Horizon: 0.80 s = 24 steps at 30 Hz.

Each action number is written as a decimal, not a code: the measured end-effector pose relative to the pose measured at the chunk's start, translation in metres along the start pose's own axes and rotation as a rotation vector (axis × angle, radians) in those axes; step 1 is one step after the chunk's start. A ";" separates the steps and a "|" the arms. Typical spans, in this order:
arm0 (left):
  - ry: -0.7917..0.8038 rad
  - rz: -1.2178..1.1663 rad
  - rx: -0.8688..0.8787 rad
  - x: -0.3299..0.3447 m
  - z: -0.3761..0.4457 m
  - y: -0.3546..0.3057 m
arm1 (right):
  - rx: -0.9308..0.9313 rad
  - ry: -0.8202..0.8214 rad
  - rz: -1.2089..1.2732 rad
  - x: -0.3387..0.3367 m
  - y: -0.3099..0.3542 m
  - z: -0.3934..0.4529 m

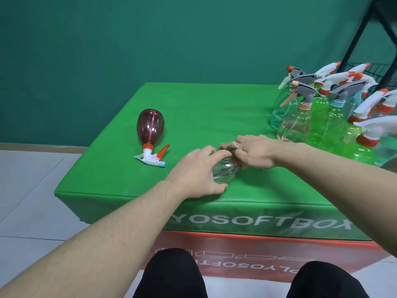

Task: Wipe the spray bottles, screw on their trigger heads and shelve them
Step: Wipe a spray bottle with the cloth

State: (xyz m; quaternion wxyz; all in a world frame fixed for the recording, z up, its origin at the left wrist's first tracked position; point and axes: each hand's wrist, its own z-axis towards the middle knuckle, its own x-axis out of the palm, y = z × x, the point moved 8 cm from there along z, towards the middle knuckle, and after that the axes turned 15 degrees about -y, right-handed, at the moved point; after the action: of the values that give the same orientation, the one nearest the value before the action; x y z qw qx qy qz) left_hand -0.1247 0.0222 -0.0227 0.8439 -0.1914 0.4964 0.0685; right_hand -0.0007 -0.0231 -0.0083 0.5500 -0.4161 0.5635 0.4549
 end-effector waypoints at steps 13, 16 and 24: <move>0.030 -0.057 -0.058 0.001 0.001 0.008 | -0.020 -0.243 0.160 -0.015 -0.011 -0.006; 0.029 -0.073 -0.081 0.000 0.002 0.010 | -0.037 -0.330 0.153 -0.023 -0.009 -0.011; 0.037 -0.080 -0.125 -0.005 -0.001 0.013 | 0.047 -0.573 0.204 -0.045 -0.017 -0.028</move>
State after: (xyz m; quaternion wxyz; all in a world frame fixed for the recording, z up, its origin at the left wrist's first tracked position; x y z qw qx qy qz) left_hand -0.1317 0.0340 -0.0222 0.8231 -0.2644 0.4987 0.0620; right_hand 0.0110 -0.0558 0.0353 0.6475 -0.1993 0.4346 0.5935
